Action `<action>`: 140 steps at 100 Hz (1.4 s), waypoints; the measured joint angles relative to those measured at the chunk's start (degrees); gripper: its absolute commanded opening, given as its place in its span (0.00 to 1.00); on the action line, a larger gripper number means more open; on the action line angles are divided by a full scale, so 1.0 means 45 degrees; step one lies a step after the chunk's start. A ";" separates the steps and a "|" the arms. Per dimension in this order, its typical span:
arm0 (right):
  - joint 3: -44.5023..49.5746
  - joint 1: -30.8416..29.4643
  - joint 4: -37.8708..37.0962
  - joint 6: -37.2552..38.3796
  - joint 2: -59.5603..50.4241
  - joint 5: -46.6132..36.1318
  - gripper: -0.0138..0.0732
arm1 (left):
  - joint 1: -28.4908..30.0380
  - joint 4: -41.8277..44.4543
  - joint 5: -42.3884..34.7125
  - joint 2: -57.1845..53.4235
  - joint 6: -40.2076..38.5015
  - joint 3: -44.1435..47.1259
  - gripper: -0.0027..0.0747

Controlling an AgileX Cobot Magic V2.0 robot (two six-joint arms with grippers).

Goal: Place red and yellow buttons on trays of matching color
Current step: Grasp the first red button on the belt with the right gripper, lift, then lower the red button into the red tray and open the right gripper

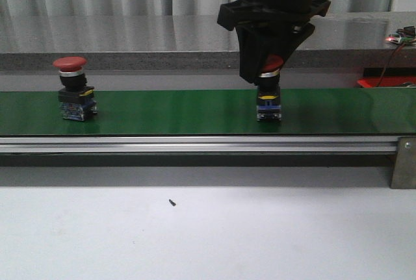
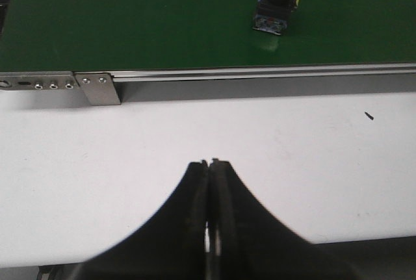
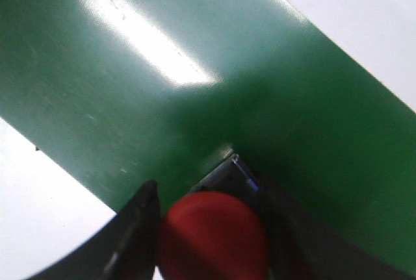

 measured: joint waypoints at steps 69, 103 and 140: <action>-0.0425 -0.6924 -0.0118 0.0089 -0.1081 -0.0445 0.48 | 0.0000 0.0000 0.0000 0.0000 0.0000 0.0000 0.01; -0.0475 -0.8975 0.0416 0.0089 0.0044 -0.1532 0.48 | 0.0000 0.0000 0.0000 0.0000 0.0000 0.0000 0.01; -0.0500 -0.9100 0.1778 0.0089 0.1941 -0.3669 0.48 | 0.0000 0.0000 0.0000 0.0000 0.0000 0.0000 0.01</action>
